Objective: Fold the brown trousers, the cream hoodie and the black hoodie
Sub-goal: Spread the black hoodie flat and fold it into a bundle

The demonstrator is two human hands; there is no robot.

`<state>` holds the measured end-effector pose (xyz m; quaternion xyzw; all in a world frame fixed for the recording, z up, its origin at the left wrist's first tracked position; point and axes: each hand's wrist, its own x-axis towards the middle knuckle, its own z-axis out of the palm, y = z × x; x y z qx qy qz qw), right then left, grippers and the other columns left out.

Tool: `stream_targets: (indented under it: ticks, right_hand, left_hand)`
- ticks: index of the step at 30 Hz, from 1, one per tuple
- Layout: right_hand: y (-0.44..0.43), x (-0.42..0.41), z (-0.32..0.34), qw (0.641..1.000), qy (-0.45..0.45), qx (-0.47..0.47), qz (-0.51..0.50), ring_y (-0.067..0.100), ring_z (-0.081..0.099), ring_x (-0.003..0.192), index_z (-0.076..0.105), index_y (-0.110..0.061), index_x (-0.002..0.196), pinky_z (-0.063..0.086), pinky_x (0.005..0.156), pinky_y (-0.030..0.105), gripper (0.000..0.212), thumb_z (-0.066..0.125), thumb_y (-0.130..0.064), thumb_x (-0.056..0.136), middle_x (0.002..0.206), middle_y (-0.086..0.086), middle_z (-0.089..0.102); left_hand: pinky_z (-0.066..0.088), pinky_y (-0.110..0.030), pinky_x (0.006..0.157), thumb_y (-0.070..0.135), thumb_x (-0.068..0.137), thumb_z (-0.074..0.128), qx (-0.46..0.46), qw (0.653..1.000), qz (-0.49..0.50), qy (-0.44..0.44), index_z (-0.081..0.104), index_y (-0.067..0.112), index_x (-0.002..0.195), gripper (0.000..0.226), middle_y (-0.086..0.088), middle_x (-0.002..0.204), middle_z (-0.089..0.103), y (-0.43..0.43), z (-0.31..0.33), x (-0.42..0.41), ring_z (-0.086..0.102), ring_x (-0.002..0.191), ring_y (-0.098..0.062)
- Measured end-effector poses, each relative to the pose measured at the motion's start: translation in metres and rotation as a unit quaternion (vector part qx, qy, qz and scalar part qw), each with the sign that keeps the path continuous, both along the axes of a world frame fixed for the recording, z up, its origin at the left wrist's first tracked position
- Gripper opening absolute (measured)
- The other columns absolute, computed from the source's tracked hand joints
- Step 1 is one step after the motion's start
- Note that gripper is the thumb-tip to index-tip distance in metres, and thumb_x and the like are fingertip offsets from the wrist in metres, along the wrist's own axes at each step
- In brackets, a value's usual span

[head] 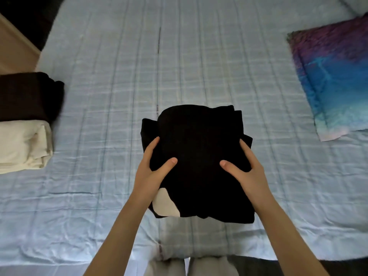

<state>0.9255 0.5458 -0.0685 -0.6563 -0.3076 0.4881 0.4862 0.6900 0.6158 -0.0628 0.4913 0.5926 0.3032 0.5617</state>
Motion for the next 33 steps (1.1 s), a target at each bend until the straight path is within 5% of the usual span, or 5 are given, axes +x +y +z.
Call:
stream_targets:
  ticks: [8, 12, 19, 26, 33]
  right_hand:
    - [-0.008, 0.011, 0.104, 0.993, -0.024, 0.114, 0.028, -0.018, 0.056, 0.109, 0.046, -0.059, 0.137, 0.046, 0.076, 0.000, 0.073, 0.079, -0.043, 0.073, 0.121, -0.044, 0.056]
    - [0.008, 0.018, 0.140, 0.982, -0.047, 0.170, 0.063, -0.023, 0.051, 0.110, 0.041, -0.073, 0.126, 0.041, 0.075, -0.004, 0.069, 0.077, -0.044, 0.076, 0.123, -0.049, 0.050]
    - [0.011, 0.007, 0.156, 0.971, -0.049, 0.201, 0.116, -0.023, 0.045, 0.118, 0.026, -0.069, 0.141, 0.042, 0.075, -0.004, 0.081, 0.074, -0.032, 0.088, 0.136, -0.048, 0.038]
    - [0.014, -0.040, 0.163, 0.959, -0.050, 0.203, 0.190, -0.017, 0.050, 0.119, 0.042, -0.062, 0.137, 0.046, 0.080, 0.002, 0.066, 0.071, -0.027, 0.091, 0.133, -0.042, 0.048]
    - [0.013, -0.144, 0.171, 0.942, -0.047, 0.212, 0.256, -0.027, 0.047, 0.109, 0.042, -0.068, 0.132, 0.048, 0.069, 0.002, 0.066, 0.074, -0.032, 0.086, 0.122, -0.052, 0.046]
  left_hand:
    - [0.046, -0.002, 0.074, 0.054, 0.073, 0.076, 0.086, 0.996, 0.036, -0.009, 0.044, 0.062, 0.132, 0.068, 0.037, 0.125, 0.054, -0.021, 0.110, 0.006, 0.051, 0.109, 0.022]
    - [0.041, 0.004, 0.071, 0.061, 0.062, 0.072, 0.132, 0.989, 0.066, -0.016, 0.045, 0.059, 0.133, 0.076, 0.049, 0.112, 0.054, -0.020, 0.141, 0.013, 0.050, 0.102, 0.027]
    - [0.043, 0.001, 0.070, 0.058, 0.063, 0.071, 0.157, 0.982, 0.103, -0.022, 0.046, 0.054, 0.136, 0.076, 0.036, 0.121, 0.052, -0.033, 0.156, 0.001, 0.049, 0.096, 0.031]
    - [0.042, -0.005, 0.072, 0.061, 0.062, 0.070, 0.154, 0.974, 0.166, -0.017, 0.047, 0.056, 0.134, 0.076, 0.036, 0.121, 0.050, -0.059, 0.162, -0.047, 0.050, 0.095, 0.028]
    - [0.043, -0.002, 0.073, 0.061, 0.063, 0.070, 0.174, 0.952, 0.252, -0.009, 0.046, 0.059, 0.132, 0.073, 0.036, 0.122, 0.052, -0.108, 0.171, -0.146, 0.049, 0.099, 0.028]
